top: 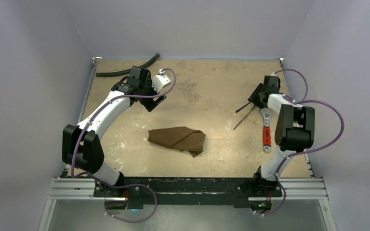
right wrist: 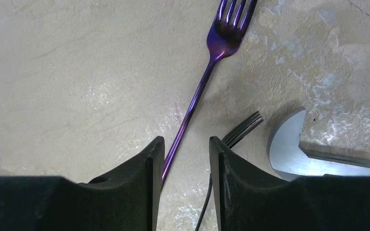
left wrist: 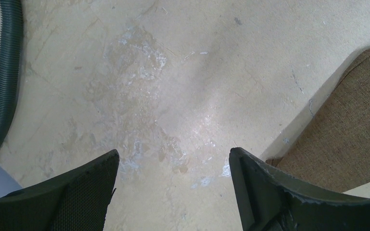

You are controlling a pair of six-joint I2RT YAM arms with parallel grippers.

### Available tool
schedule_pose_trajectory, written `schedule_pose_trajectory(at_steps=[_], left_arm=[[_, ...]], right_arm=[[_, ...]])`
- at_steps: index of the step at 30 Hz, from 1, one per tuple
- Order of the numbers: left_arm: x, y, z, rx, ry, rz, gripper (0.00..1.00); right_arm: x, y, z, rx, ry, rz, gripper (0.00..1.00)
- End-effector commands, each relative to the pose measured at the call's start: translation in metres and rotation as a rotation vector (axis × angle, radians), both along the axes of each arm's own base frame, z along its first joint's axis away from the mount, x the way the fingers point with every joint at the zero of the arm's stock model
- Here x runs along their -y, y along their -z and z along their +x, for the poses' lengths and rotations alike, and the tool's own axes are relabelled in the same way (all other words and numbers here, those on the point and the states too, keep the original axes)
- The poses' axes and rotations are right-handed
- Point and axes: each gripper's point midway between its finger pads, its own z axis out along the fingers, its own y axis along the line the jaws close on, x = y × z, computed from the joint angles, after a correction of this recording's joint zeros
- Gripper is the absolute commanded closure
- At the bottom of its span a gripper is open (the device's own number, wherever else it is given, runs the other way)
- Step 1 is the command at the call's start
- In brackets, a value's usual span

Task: Fold the napkin into a case and place the utensils inside
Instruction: Reset both arms

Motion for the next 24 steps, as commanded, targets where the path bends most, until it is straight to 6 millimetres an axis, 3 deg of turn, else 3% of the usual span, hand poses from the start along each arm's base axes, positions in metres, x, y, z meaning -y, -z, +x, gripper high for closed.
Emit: schedule_pose_trajectory(at_steps=[1,5,10,15,20,24], left_arm=[[0.000,-0.011,-0.004,0.029,0.001,-0.020,0.17],[-0.001,-0.009,-0.002,0.030,-0.001,-0.010,0.17],[0.000,-0.010,0.000,0.028,0.001,-0.012,0.17],[0.001,-0.009,0.003,0.024,-0.007,-0.016,0.17],[0.001,-0.015,0.003,0.029,-0.008,-0.017,0.15],[0.001,-0.018,0.003,0.033,-0.008,-0.016,0.14]], right_arm=[[0.003,-0.024,-0.003,0.038,0.015,-0.019,0.57],[0.007,-0.044,-0.005,0.063,0.046,-0.036,0.58],[0.018,-0.047,-0.024,0.036,0.129,-0.072,0.59],[0.021,-0.017,-0.035,-0.051,0.167,-0.072,0.60],[0.022,0.019,-0.029,-0.141,0.183,-0.055,0.65],[0.022,0.023,-0.019,-0.130,0.186,-0.053,0.66]])
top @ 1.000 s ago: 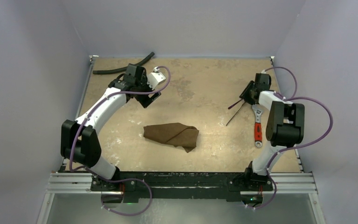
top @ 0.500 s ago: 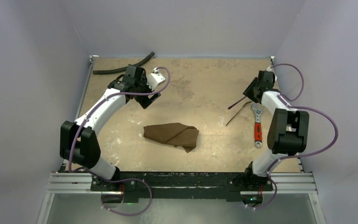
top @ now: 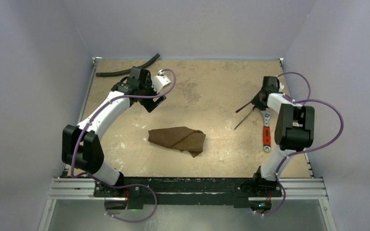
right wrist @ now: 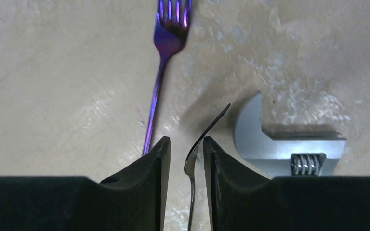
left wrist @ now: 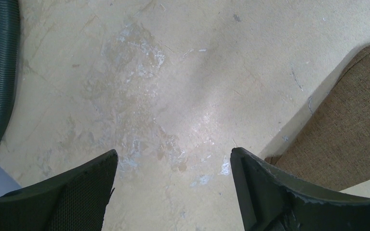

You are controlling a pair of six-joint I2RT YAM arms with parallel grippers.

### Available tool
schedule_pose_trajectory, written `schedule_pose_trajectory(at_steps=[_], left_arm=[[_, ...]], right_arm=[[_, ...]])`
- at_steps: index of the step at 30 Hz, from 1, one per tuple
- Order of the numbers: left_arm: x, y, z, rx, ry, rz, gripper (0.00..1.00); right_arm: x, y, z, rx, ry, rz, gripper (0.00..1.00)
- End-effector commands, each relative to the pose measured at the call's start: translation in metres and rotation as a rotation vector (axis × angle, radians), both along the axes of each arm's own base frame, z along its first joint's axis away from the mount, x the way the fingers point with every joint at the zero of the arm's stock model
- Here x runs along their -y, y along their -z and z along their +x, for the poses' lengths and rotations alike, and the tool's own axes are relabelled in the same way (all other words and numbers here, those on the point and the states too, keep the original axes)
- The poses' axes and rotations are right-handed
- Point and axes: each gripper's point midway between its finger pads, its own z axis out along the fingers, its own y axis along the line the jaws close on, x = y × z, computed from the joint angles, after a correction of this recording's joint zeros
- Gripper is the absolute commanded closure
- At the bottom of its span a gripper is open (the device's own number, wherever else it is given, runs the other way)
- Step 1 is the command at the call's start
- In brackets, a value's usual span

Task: Fold the napkin into a case and place the utensils inside
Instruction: Reset both arms

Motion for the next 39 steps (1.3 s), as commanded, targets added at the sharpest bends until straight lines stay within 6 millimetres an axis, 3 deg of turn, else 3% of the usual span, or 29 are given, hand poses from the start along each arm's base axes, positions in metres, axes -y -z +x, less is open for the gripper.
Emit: schedule_pose_trajectory(at_steps=[1,5,8,11,16,23,25,30,32,36,39], left_arm=[[0.002,-0.020,0.005,0.035,-0.007,-0.019,0.14],[0.005,-0.022,0.004,0.029,0.001,-0.031,0.14],[0.009,-0.024,0.003,0.019,0.011,-0.050,0.15],[0.019,-0.026,-0.001,-0.005,0.041,-0.096,0.16],[0.056,-0.048,-0.016,-0.016,0.128,-0.230,0.15],[0.124,-0.112,-0.048,0.147,0.290,-0.341,0.07],[0.136,-0.127,-0.051,0.186,0.254,-0.380,0.05],[0.167,-0.142,-0.081,0.253,0.267,-0.407,0.02],[0.178,-0.144,-0.092,0.280,0.261,-0.386,0.02],[0.176,-0.138,-0.088,0.306,0.172,-0.342,0.04],[0.175,-0.122,-0.092,0.288,0.190,-0.305,0.08]], right_arm=[[0.003,0.011,0.002,-0.039,0.030,-0.008,0.67],[0.000,0.016,0.002,-0.052,0.022,-0.001,0.75],[-0.003,0.015,-0.001,-0.047,0.011,0.006,1.00],[-0.012,0.003,-0.003,-0.017,0.002,0.036,1.00],[-0.064,-0.060,-0.004,0.137,-0.050,0.111,1.00],[-0.172,-0.172,-0.015,0.377,-0.118,0.278,1.00],[-0.199,-0.200,-0.017,0.430,-0.124,0.341,1.00],[-0.244,-0.258,-0.012,0.551,-0.126,0.450,1.00],[-0.260,-0.270,-0.008,0.567,-0.129,0.471,1.00],[-0.286,-0.282,-0.004,0.577,-0.136,0.514,1.00],[-0.299,-0.283,-0.004,0.579,-0.135,0.554,1.00]])
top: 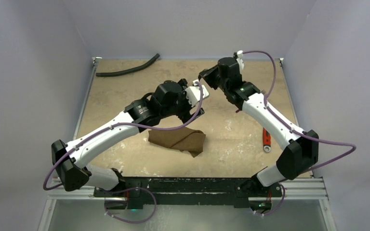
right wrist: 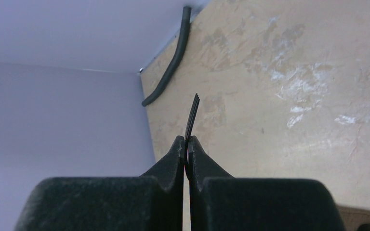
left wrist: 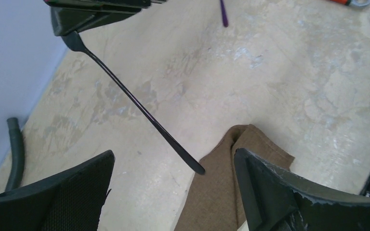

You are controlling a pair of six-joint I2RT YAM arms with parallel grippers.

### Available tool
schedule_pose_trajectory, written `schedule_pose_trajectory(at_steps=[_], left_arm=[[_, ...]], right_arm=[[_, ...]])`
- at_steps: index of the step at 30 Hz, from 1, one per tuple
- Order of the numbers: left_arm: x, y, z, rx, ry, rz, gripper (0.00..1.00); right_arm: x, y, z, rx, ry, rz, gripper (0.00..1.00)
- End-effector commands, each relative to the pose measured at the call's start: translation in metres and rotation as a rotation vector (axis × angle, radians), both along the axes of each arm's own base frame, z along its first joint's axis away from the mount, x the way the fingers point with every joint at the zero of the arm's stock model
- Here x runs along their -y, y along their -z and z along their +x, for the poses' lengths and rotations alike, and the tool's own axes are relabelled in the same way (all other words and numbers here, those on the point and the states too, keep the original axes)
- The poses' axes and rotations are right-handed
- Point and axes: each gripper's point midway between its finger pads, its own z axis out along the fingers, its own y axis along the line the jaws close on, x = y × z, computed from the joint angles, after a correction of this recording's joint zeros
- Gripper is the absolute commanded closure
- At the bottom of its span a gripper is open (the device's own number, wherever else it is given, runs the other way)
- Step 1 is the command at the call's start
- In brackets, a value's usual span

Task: Fold the napkin into a case and place the utensils inside
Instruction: Reset both arms

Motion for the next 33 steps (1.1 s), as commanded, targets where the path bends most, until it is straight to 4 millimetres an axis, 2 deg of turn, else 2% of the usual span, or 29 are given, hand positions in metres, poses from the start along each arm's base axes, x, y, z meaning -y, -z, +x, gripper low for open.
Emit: schedule_pose_trajectory(at_steps=[1,6,8,10,12,15,16,19,20,22,25,26,27,29,32,33], left_arm=[[-0.015,0.011,0.015,0.032,-0.131,0.033,0.09],[-0.034,0.038,0.038,0.074,-0.269,0.168,0.17],[-0.033,0.048,0.042,0.063,-0.282,0.211,0.21],[-0.031,0.054,0.045,0.052,-0.286,0.226,0.31],[-0.030,0.055,0.048,0.061,-0.297,0.224,0.52],[-0.035,0.050,0.050,0.087,-0.316,0.215,0.94],[-0.039,0.048,0.052,0.095,-0.331,0.206,1.00],[-0.050,0.038,0.055,0.076,-0.360,0.125,1.00],[-0.053,0.032,0.054,0.061,-0.357,0.076,1.00],[-0.059,0.025,0.052,0.010,-0.331,-0.028,1.00],[-0.062,0.014,0.041,-0.051,-0.257,-0.165,1.00],[-0.059,0.014,0.036,-0.083,-0.225,-0.187,1.00],[-0.056,0.014,0.029,-0.134,-0.179,-0.215,1.00],[-0.053,0.016,0.020,-0.242,-0.106,-0.259,1.00],[-0.048,0.019,0.000,-0.389,0.028,-0.305,1.00],[-0.047,0.019,-0.005,-0.427,0.057,-0.310,1.00]], right_arm=[[-0.011,-0.019,0.004,0.020,0.053,0.089,1.00],[-0.013,-0.021,0.004,0.025,0.064,0.104,1.00],[-0.017,-0.018,0.003,0.017,0.060,0.113,1.00],[-0.022,-0.016,0.002,0.012,0.049,0.122,1.00],[-0.026,-0.014,0.001,0.011,0.038,0.118,1.00],[-0.026,-0.014,-0.004,0.015,0.025,0.104,1.00],[-0.026,-0.015,-0.006,0.020,0.017,0.099,1.00],[-0.030,-0.021,-0.013,0.076,-0.055,0.078,1.00],[-0.037,-0.026,-0.018,0.112,-0.121,0.071,0.95],[-0.050,-0.027,-0.032,0.179,-0.297,-0.004,0.77],[-0.044,-0.037,-0.051,0.312,-0.428,-0.157,0.53],[-0.043,-0.041,-0.060,0.368,-0.474,-0.188,0.47],[-0.040,-0.041,-0.071,0.404,-0.530,-0.206,0.44],[-0.041,-0.060,-0.100,0.547,-0.675,-0.213,0.39],[-0.036,-0.071,-0.142,0.719,-0.925,-0.231,0.39],[-0.029,-0.071,-0.148,0.749,-0.962,-0.268,0.39]])
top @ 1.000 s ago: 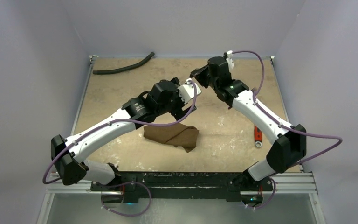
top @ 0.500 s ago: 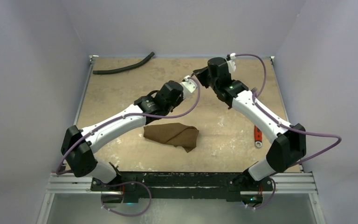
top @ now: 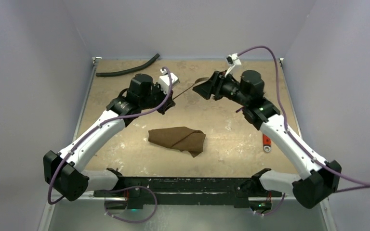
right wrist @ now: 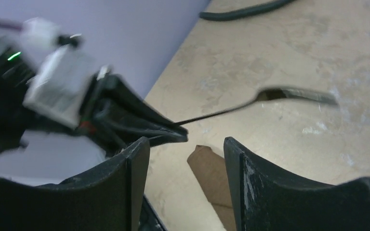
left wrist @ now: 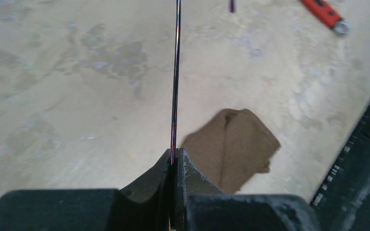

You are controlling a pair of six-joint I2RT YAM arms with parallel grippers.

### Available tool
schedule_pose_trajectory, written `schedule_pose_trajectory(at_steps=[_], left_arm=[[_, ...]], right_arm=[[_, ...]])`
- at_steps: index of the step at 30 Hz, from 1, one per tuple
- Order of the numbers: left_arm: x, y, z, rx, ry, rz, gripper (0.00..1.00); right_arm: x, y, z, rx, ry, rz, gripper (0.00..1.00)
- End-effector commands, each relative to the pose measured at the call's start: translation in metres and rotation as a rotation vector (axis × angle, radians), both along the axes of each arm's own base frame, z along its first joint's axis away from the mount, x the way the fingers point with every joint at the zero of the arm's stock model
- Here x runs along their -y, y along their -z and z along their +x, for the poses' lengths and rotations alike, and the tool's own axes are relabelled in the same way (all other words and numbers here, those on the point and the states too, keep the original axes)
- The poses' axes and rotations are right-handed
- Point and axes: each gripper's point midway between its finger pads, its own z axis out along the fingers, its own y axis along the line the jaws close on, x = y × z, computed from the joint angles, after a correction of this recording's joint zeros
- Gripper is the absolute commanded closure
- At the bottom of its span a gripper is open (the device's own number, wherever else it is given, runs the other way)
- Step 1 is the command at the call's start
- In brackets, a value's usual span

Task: Fold the napkin into a case and place the utensils inside
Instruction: Reset both arms

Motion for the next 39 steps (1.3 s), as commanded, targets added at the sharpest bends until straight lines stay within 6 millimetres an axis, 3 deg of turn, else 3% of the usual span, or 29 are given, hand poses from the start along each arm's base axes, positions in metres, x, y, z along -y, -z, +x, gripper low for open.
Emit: schedule_pose_trajectory(at_steps=[1,5,9,13,18,24,25,26,39], left_arm=[[0.026,-0.014,-0.042,-0.202,0.282,-0.192,1.00],[0.013,-0.017,-0.055,-0.264,0.350,-0.233,1.00],[-0.001,-0.018,-0.071,-0.334,0.433,-0.268,1.00],[-0.005,-0.011,-0.098,-0.396,0.548,-0.266,1.00],[-0.010,-0.005,-0.119,-0.439,0.643,-0.250,1.00],[-0.020,0.000,-0.133,-0.473,0.740,-0.191,1.00],[-0.023,0.000,-0.140,-0.490,0.773,-0.178,1.00],[-0.024,0.000,-0.140,-0.493,0.777,-0.176,1.00],[-0.025,0.000,-0.134,-0.463,0.772,-0.148,1.00]], right_arm=[[0.011,-0.035,-0.054,0.379,-0.363,-0.103,0.39],[0.033,-0.013,-0.072,0.475,-0.418,-0.266,0.40],[0.044,0.014,-0.070,0.466,-0.414,-0.382,0.40],[0.040,0.023,-0.077,0.472,-0.461,-0.361,0.40],[0.030,0.027,-0.086,0.493,-0.544,-0.292,0.45],[0.017,0.032,-0.101,0.428,-0.674,-0.178,0.63],[0.021,0.046,-0.093,0.372,-0.627,-0.210,0.54],[0.020,0.047,-0.097,0.367,-0.641,-0.201,0.53],[0.023,0.046,-0.137,0.288,-0.714,-0.084,0.46]])
